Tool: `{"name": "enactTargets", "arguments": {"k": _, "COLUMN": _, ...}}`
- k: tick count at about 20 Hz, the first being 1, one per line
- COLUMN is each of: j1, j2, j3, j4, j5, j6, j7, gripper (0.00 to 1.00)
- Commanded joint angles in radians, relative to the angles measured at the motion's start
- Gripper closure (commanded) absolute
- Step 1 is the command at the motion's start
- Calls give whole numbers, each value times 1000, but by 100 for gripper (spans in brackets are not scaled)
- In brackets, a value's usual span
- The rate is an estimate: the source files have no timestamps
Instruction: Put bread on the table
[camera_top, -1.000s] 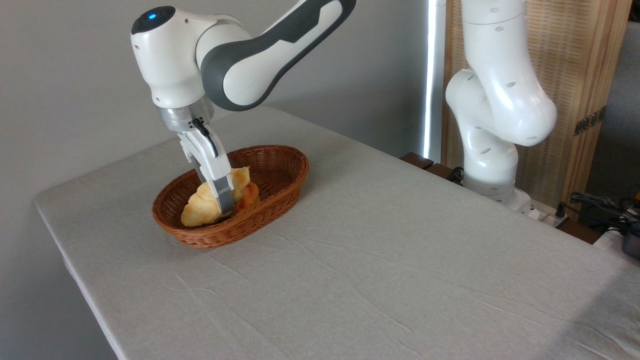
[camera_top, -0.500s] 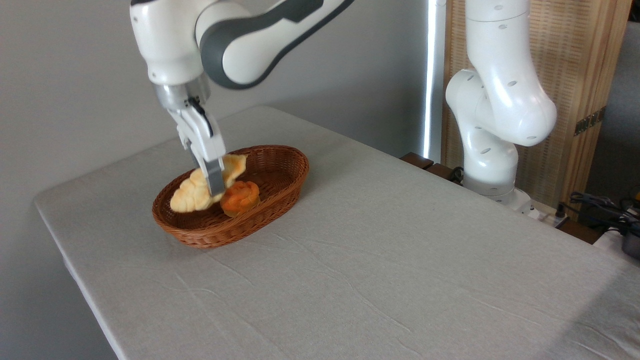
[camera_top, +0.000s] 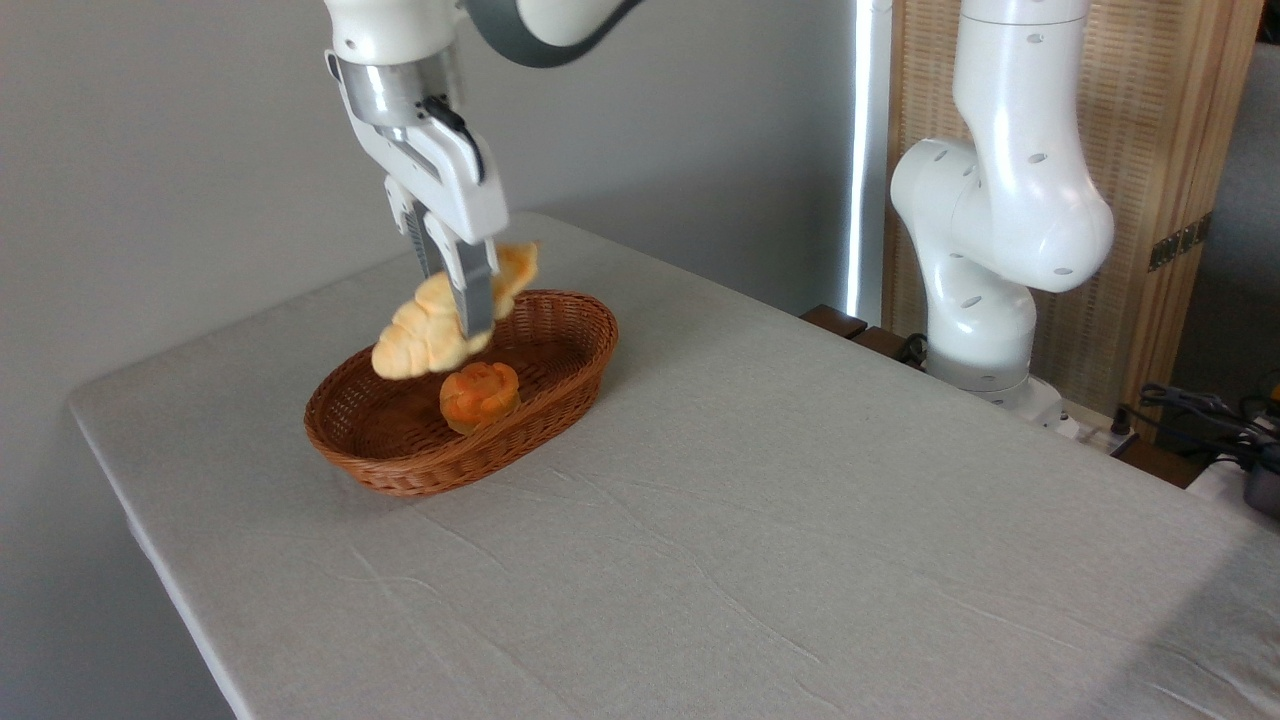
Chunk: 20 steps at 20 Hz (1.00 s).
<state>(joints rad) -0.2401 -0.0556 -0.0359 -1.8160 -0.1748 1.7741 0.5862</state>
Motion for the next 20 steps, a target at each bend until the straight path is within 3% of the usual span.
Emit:
{"name": "enactTargets", "arguments": {"k": 1, "j1": 1, "j2": -50, "j3": 114, "j4": -77, "j5": 6, "j6": -13, "j7": 41, "gripper": 47}}
{"name": "enactTargets", "arguments": {"k": 3, "j1": 5, "j2": -49, "j3": 122, "j4": -88, "j5": 49, "j6": -31, "j7": 44, "gripper": 44}}
{"name": "enactTargets", "arguments": {"k": 5, "j1": 5, "j2": -40, "j3": 152, "j4": -107, "j5": 55, "j6": -35, "j7": 43, "gripper": 41}}
{"name": "enactTargets", "arguments": {"k": 6, "j1": 5, "j2": -38, "j3": 162, "j4": -115, "j5": 60, "j6": -35, "j7": 41, "gripper": 30}}
{"name": "enactTargets", "arguments": {"k": 7, "j1": 5, "j2": -37, "j3": 169, "j4": -115, "j5": 70, "j6": -35, "j7": 38, "gripper": 6}}
{"name": "enactTargets", "arguments": {"k": 8, "j1": 5, "j2": -33, "j3": 186, "j4": -115, "j5": 78, "j6": -51, "j7": 41, "gripper": 0}}
{"name": "enactTargets", "arguments": {"k": 14, "j1": -5, "j2": 29, "j3": 185, "j4": -112, "j5": 118, "j6": -64, "j7": 47, "gripper": 0}}
{"name": "enactTargets", "arguments": {"k": 20, "j1": -8, "j2": 42, "j3": 180, "j4": -109, "j5": 118, "j6": -61, "j7": 47, "gripper": 0}}
